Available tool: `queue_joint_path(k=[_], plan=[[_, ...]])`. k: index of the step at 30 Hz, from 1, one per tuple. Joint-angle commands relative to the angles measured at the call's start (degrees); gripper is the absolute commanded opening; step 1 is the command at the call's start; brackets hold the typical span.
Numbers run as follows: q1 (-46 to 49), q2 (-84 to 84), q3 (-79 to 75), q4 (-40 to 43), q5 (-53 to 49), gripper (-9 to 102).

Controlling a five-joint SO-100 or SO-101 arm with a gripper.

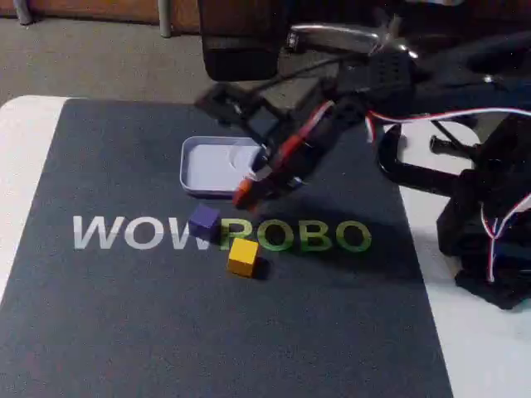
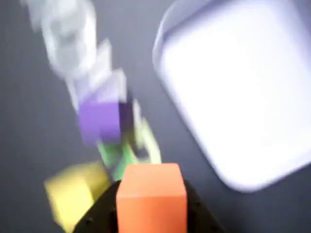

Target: Move blocks one by one until all three blocks are in the tray.

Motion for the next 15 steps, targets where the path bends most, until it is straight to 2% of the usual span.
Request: queue_joint_path(k=[1,8,11,15], plan=[[0.1,-4.7,-9.8,-0.7,6.8,-8],[1.2,-18.5,-25.9,-0.1,14.5,-8],[2.5,-19.2,-26.9,0.5,14.9,-8],[4.4,-16.6,-26.8,5.6,12.5,-8]])
